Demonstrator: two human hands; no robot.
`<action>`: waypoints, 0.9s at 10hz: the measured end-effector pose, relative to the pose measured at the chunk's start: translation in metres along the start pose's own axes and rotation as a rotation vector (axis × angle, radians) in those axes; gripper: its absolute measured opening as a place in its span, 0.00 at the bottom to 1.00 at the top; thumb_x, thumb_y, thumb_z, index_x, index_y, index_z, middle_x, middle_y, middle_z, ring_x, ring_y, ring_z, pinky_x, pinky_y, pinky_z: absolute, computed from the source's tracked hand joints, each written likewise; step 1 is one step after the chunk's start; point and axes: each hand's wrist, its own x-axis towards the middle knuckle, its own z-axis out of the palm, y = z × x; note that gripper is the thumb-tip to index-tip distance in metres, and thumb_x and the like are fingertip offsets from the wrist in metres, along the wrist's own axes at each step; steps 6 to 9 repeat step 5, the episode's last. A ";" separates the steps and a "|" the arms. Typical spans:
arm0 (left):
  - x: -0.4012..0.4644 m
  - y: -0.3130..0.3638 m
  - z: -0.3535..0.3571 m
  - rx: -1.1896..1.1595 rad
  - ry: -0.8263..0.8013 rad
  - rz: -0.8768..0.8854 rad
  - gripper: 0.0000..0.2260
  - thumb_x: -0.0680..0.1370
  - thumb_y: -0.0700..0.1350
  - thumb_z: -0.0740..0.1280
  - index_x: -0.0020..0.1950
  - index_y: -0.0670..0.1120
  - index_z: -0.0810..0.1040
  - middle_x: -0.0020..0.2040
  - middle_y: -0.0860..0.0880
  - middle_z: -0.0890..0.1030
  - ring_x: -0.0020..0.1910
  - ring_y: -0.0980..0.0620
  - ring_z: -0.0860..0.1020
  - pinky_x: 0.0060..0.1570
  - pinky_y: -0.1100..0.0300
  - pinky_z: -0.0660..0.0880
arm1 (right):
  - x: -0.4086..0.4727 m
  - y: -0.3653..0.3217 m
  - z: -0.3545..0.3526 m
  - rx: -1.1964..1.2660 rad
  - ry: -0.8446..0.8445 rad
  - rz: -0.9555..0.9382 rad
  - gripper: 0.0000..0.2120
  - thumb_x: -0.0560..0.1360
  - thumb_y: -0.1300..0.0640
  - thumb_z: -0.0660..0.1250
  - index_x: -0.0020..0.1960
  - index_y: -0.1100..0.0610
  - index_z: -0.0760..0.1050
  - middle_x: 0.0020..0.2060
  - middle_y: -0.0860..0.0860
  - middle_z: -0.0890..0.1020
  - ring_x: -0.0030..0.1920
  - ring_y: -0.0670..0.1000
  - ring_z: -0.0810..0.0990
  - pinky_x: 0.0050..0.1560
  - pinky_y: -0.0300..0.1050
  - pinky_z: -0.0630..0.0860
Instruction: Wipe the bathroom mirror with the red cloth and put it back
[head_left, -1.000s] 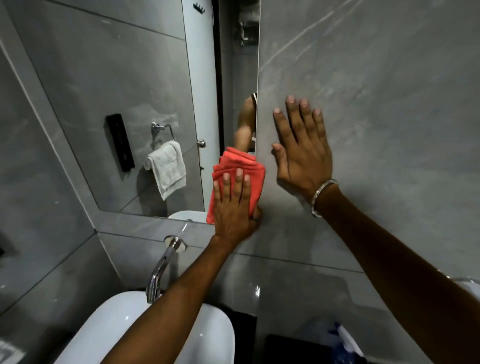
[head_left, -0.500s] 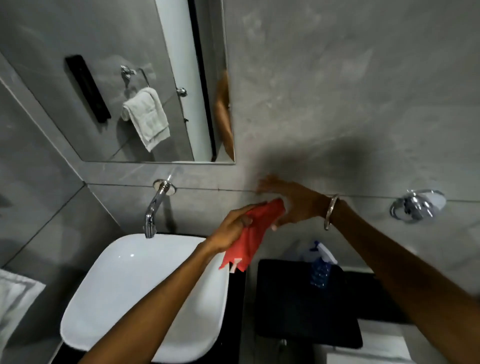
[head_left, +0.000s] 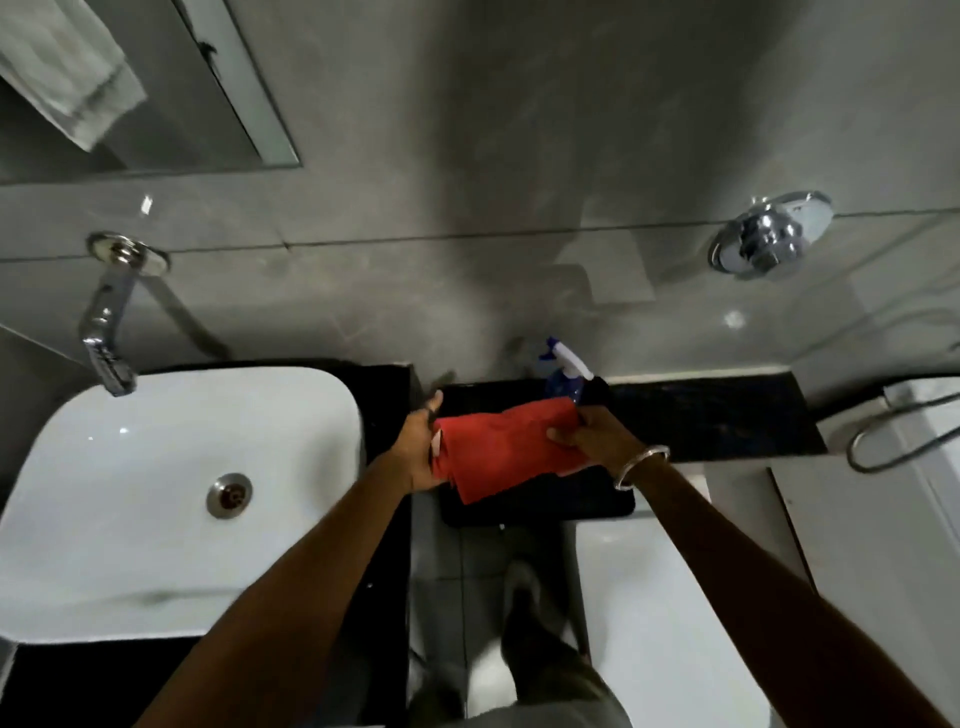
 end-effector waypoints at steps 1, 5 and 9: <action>0.026 -0.026 0.003 0.085 0.104 -0.111 0.21 0.83 0.59 0.61 0.64 0.45 0.82 0.53 0.43 0.86 0.53 0.43 0.81 0.56 0.48 0.76 | 0.019 0.048 -0.001 0.074 0.060 0.167 0.21 0.79 0.65 0.70 0.70 0.69 0.73 0.62 0.68 0.80 0.62 0.71 0.80 0.56 0.69 0.81; 0.040 -0.072 0.018 0.583 0.394 0.212 0.20 0.86 0.46 0.59 0.78 0.44 0.68 0.69 0.43 0.77 0.60 0.48 0.79 0.55 0.59 0.78 | 0.038 0.057 0.050 -0.340 0.170 0.103 0.27 0.80 0.62 0.65 0.78 0.61 0.66 0.75 0.62 0.72 0.75 0.61 0.72 0.75 0.49 0.69; 0.040 -0.072 0.018 0.583 0.394 0.212 0.20 0.86 0.46 0.59 0.78 0.44 0.68 0.69 0.43 0.77 0.60 0.48 0.79 0.55 0.59 0.78 | 0.038 0.057 0.050 -0.340 0.170 0.103 0.27 0.80 0.62 0.65 0.78 0.61 0.66 0.75 0.62 0.72 0.75 0.61 0.72 0.75 0.49 0.69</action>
